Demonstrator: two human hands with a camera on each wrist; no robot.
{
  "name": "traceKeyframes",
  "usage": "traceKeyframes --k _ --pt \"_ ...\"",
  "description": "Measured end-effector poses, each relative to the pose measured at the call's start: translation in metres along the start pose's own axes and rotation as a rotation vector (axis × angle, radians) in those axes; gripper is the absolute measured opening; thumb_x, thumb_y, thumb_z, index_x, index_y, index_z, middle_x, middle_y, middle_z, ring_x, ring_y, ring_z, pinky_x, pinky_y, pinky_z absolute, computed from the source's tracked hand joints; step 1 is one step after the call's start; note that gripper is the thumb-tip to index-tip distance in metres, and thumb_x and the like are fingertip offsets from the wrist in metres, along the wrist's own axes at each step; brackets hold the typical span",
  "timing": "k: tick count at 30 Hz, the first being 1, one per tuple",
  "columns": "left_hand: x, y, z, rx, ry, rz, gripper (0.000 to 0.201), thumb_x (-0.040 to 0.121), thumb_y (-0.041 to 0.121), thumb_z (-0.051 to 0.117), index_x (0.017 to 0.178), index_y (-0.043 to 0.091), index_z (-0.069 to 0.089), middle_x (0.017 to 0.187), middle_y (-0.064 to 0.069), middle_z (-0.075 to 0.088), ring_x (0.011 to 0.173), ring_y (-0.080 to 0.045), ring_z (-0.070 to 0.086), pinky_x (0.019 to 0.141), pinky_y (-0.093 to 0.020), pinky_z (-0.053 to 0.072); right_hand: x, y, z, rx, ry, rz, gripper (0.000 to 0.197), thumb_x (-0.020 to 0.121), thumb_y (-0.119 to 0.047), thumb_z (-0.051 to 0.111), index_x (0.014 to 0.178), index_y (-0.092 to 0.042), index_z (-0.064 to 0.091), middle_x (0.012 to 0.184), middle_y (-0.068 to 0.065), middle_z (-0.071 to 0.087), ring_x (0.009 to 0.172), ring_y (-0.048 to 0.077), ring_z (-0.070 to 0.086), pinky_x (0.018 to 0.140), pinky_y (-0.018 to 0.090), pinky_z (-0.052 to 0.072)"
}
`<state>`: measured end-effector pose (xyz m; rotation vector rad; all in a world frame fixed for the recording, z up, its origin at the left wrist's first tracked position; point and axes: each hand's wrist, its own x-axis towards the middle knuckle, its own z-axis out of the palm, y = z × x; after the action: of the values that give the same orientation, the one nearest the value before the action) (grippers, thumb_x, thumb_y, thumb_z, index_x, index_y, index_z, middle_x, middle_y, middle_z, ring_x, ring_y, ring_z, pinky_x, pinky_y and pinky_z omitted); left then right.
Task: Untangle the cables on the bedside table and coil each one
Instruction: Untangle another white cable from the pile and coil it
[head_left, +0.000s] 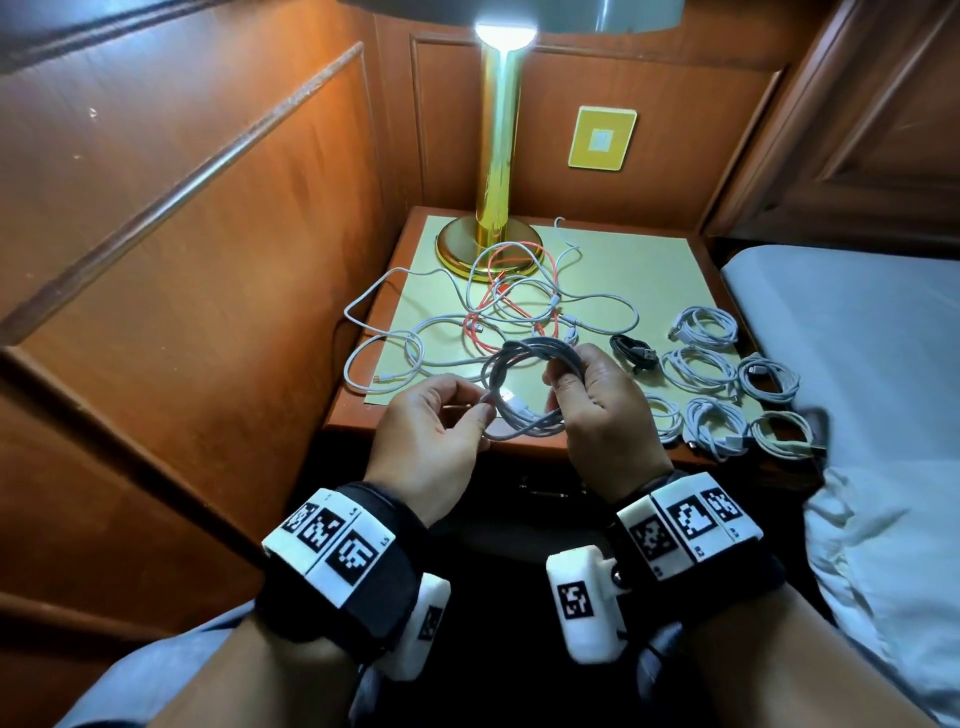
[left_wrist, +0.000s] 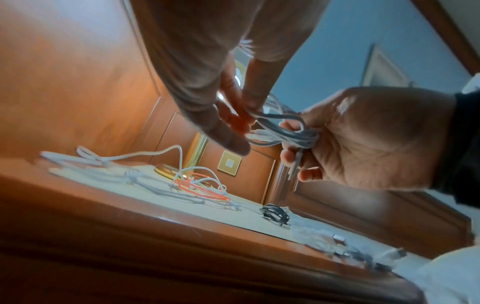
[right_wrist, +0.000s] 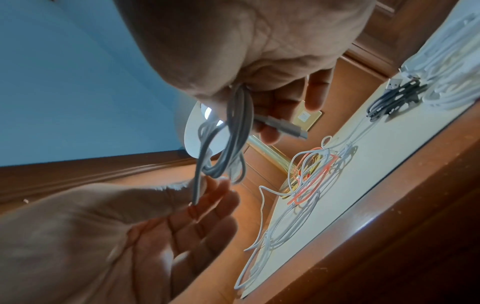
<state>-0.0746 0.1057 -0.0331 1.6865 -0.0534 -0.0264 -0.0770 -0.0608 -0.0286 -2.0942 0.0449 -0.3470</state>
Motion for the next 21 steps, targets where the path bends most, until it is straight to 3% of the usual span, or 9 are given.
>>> traceKeyframes --k 2,4,8,11,14,16,18,19,21 --pt "0.000 0.002 -0.001 -0.003 -0.026 0.002 0.009 0.091 0.001 0.067 0.087 0.008 0.068 0.087 -0.004 0.073 0.078 -0.026 0.072 0.074 -0.039 0.061 0.000 -0.001 0.000 0.098 -0.008 0.041 0.016 0.096 -0.027 0.049 0.081 -0.026 0.056 0.065 -0.006 0.058 0.062 0.011 0.056 0.069 0.042 0.051" --pt "-0.001 0.006 0.000 -0.106 -0.063 -0.076 0.013 0.092 -0.006 0.063 0.089 0.006 0.063 0.091 -0.008 0.071 0.078 -0.024 0.073 0.073 -0.037 0.062 -0.001 -0.003 0.000 0.149 -0.003 0.036 0.017 0.097 -0.024 0.050 0.081 -0.025 0.056 0.064 -0.004 0.058 0.061 0.011 0.055 0.068 0.041 0.049" --pt "-0.005 0.014 -0.002 -0.435 -0.168 -0.280 0.029 0.087 -0.018 0.060 0.108 0.002 0.057 0.094 -0.019 0.068 0.074 -0.023 0.072 0.064 -0.031 0.062 -0.007 -0.008 0.006 0.187 0.027 -0.012 0.019 0.091 -0.034 0.045 0.086 -0.020 0.056 0.063 -0.006 0.057 0.064 0.015 0.057 0.068 0.042 0.050" --pt "-0.005 0.015 -0.004 -0.554 -0.124 -0.255 0.035 0.087 -0.022 0.057 0.113 0.000 0.049 0.098 -0.019 0.067 0.077 -0.024 0.073 0.063 -0.030 0.062 -0.009 -0.014 0.009 0.262 0.031 0.015 0.020 0.092 -0.040 0.044 0.087 -0.026 0.057 0.063 -0.012 0.059 0.076 0.027 0.063 0.077 0.049 0.054" --pt "-0.001 0.015 -0.004 -0.578 -0.101 -0.225 0.040 0.085 -0.018 0.060 0.116 0.004 0.048 0.105 -0.015 0.069 0.087 -0.026 0.070 0.064 -0.033 0.060 -0.008 -0.017 0.008 0.344 0.002 0.068 0.020 0.090 -0.038 0.045 0.083 -0.025 0.059 0.063 -0.008 0.060 0.083 0.033 0.064 0.083 0.050 0.053" --pt "0.000 0.014 -0.005 -0.589 -0.129 -0.208 0.040 0.084 -0.015 0.061 0.116 0.005 0.051 0.100 -0.011 0.071 0.084 -0.023 0.070 0.060 -0.032 0.059 -0.006 -0.016 0.007 0.372 -0.013 0.099 0.023 0.090 -0.035 0.046 0.082 -0.019 0.061 0.065 -0.007 0.062 0.081 0.029 0.065 0.082 0.045 0.052" --pt "0.000 0.014 -0.006 -0.581 -0.173 -0.193 0.035 0.085 -0.017 0.058 0.114 0.003 0.055 0.096 -0.010 0.071 0.081 -0.021 0.069 0.061 -0.030 0.059 -0.005 -0.014 0.007 0.373 -0.031 0.126 0.023 0.093 -0.031 0.049 0.083 -0.015 0.063 0.072 -0.004 0.065 0.076 0.016 0.063 0.076 0.036 0.051" --pt "0.001 0.013 -0.007 -0.567 -0.197 -0.185 0.033 0.086 -0.018 0.057 0.113 0.002 0.057 0.096 -0.012 0.071 0.081 -0.022 0.068 0.063 -0.030 0.058 -0.005 -0.014 0.006 0.383 -0.039 0.145 0.023 0.093 -0.029 0.050 0.084 -0.013 0.065 0.076 -0.001 0.068 0.077 0.014 0.063 0.076 0.036 0.052" --pt "0.002 0.011 -0.008 -0.505 -0.213 -0.148 0.035 0.083 -0.015 0.064 0.115 -0.002 0.059 0.101 -0.017 0.070 0.086 -0.024 0.068 0.071 -0.033 0.058 -0.004 -0.012 0.007 0.413 -0.052 0.184 0.026 0.090 -0.032 0.050 0.086 -0.012 0.065 0.082 0.007 0.070 0.081 0.024 0.064 0.083 0.047 0.053"
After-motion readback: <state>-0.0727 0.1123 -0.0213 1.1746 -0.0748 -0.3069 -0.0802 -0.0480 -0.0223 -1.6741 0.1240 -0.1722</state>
